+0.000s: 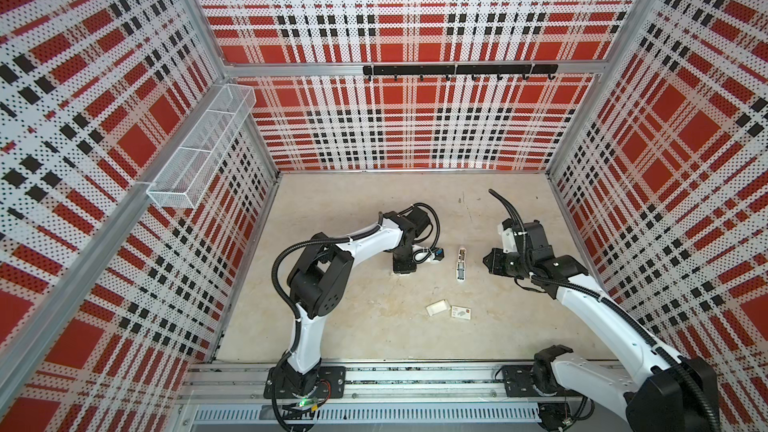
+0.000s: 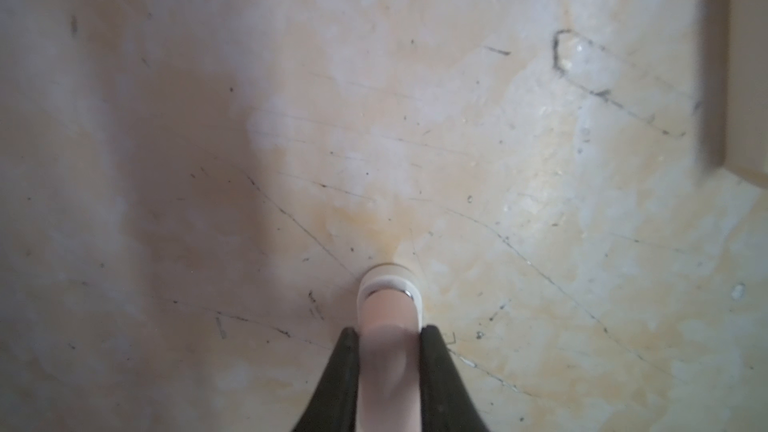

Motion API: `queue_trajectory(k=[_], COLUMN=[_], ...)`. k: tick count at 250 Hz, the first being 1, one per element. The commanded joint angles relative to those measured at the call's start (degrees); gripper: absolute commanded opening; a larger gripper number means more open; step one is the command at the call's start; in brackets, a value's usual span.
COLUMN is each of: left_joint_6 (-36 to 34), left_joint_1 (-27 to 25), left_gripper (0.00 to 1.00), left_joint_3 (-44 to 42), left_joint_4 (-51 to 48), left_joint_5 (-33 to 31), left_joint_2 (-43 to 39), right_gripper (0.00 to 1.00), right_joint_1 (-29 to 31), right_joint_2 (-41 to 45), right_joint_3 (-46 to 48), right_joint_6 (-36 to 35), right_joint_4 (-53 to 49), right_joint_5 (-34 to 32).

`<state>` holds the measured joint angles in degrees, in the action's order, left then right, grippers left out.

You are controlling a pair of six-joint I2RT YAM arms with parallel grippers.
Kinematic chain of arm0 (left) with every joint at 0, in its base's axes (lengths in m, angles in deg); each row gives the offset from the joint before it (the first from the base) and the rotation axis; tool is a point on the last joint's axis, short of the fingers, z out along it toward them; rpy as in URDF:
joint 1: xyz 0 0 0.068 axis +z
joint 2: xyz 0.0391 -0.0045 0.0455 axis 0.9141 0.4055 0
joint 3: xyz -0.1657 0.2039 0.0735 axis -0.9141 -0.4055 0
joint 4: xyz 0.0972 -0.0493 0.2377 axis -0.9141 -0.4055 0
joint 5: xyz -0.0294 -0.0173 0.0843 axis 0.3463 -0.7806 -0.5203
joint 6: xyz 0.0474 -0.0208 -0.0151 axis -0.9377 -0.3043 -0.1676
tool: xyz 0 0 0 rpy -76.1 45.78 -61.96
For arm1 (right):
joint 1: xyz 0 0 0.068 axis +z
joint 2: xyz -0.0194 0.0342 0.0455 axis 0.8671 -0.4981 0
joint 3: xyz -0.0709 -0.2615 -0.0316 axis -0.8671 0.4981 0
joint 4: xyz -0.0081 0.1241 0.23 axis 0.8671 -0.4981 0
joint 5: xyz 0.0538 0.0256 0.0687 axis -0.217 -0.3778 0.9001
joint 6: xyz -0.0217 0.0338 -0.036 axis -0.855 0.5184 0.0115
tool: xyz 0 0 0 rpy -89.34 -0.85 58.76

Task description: Load the staples into the stapler

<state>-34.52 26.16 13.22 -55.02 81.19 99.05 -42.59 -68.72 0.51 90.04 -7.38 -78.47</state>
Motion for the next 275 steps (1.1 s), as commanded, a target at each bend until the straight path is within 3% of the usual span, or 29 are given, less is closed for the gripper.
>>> queue_trajectory(k=[1,34,68,178,275], left_joint_6=[0.2,0.3,0.4,0.4,0.3], left_joint_1=[0.4,0.4,0.3,0.2,1.3], left_gripper=[0.26,0.31,0.33,0.44,0.48], left_joint_3=[-1.3,-1.4,-1.3,-0.9,0.8], left_joint_4=[-3.4,-3.2,-3.3,-4.1,-6.9], left_joint_5=[-1.2,-0.8,-0.6,0.0,1.8], left_joint_2=[-1.1,-1.6,-2.0,-3.7,-7.0], right_gripper=[0.25,0.37,0.42,0.49,0.54], right_joint_1=[-0.2,-0.2,-0.2,1.6,6.2], right_joint_2=[0.3,-0.8,-2.3,-6.2,-12.1], right_joint_3=[1.9,3.7,4.5,7.1,6.8], right_joint_6=[-0.5,-0.8,-0.8,-0.6,-1.0], right_joint_4=[3.4,6.2,8.2,14.7,17.8], right_joint_5=[0.7,2.0,3.0,5.0,0.8])
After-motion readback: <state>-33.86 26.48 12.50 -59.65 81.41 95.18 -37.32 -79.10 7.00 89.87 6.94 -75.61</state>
